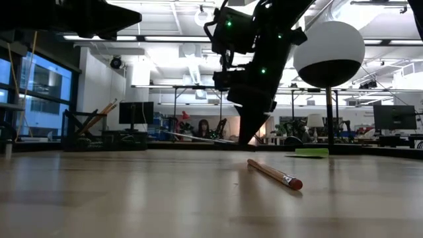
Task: Pick and place office supplies into organizer
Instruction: Put the black scissors into the top left section of the desk organizer
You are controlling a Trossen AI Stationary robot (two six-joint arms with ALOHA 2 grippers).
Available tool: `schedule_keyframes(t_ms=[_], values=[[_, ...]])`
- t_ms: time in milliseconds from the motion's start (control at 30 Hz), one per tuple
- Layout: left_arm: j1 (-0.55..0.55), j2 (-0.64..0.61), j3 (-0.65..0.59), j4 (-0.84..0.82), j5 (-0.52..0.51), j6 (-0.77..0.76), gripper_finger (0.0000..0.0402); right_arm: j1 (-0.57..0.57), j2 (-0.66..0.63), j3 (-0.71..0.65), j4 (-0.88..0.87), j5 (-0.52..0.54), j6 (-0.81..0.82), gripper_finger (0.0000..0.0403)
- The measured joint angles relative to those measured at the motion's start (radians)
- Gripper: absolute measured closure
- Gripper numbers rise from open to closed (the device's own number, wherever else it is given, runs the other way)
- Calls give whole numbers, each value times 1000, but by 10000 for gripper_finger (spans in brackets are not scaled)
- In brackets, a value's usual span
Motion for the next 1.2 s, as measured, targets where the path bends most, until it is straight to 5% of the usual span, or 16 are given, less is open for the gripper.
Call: schedule_keyframes(t_ms=[533, 967, 1200], values=[[0, 0, 0, 0, 0, -3, 389, 34, 0, 0, -25, -13, 44, 387], [0, 0, 0, -4, 0, -4, 389, 36, -1, 0, -25, 23, 80, 311], [0, 0, 0, -7, 0, -4, 389, 106, -59, 0, -33, 134, 164, 311]])
